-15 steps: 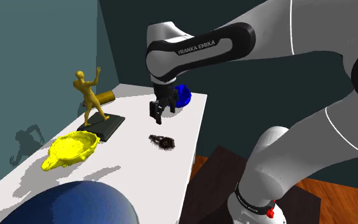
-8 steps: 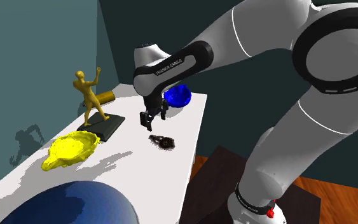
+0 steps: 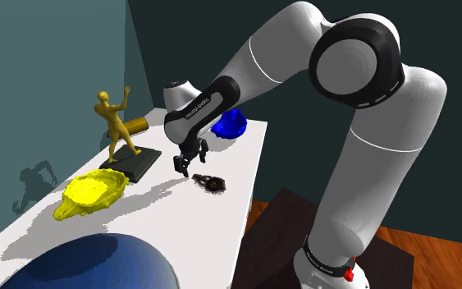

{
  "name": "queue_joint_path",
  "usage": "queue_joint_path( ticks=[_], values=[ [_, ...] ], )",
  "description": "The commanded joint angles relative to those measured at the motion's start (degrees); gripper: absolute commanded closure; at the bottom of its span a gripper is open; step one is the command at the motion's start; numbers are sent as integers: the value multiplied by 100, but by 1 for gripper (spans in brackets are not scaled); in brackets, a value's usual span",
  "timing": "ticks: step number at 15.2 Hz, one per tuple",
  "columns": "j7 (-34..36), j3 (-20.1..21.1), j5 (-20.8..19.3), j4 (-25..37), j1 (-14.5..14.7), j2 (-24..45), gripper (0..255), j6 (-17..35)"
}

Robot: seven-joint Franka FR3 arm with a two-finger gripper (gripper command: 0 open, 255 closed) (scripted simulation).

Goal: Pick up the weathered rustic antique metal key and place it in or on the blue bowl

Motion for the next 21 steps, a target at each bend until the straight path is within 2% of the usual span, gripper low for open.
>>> queue_joint_path(
  ticks=[1, 6, 14, 15, 21],
  values=[
    [37, -4, -41, -34, 0, 143, 0, 178],
    [77, -18, -99, -151, -3, 375, 0, 525],
    [76, -18, -99, -151, -3, 375, 0, 524],
    [76, -18, -99, -151, -3, 375, 255, 524],
    [76, -18, -99, -152, -3, 372, 255, 522]
  ],
)
